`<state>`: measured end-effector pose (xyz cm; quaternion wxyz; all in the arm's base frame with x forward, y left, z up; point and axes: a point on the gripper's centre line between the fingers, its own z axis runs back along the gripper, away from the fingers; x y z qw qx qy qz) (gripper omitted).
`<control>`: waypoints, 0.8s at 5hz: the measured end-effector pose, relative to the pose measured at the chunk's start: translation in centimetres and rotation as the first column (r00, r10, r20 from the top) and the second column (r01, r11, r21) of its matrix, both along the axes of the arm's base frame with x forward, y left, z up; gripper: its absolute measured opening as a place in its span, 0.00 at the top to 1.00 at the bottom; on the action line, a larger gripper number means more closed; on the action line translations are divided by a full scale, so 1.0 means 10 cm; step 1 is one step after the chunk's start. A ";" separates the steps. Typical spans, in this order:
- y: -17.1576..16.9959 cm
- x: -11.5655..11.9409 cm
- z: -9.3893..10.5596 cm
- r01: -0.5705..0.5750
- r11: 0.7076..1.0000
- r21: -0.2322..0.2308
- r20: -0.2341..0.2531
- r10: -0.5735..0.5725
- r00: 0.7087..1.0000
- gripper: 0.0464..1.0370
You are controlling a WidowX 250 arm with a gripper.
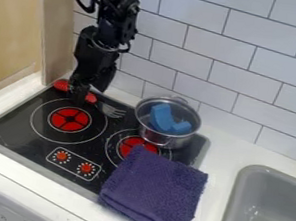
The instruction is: Move the red fork to the right side of the stove
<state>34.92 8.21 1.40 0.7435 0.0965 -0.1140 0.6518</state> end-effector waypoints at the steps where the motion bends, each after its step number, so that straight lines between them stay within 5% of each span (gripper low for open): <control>1: 0.01 0.04 0.24 0.016 1.000 0.011 0.056 -0.017 0.998 0.04; 3: -0.06 -0.20 0.68 0.014 0.998 0.055 0.119 -0.020 0.993 0.04; 4: -0.09 -0.22 0.66 0.017 0.998 0.055 0.113 -0.023 0.993 0.04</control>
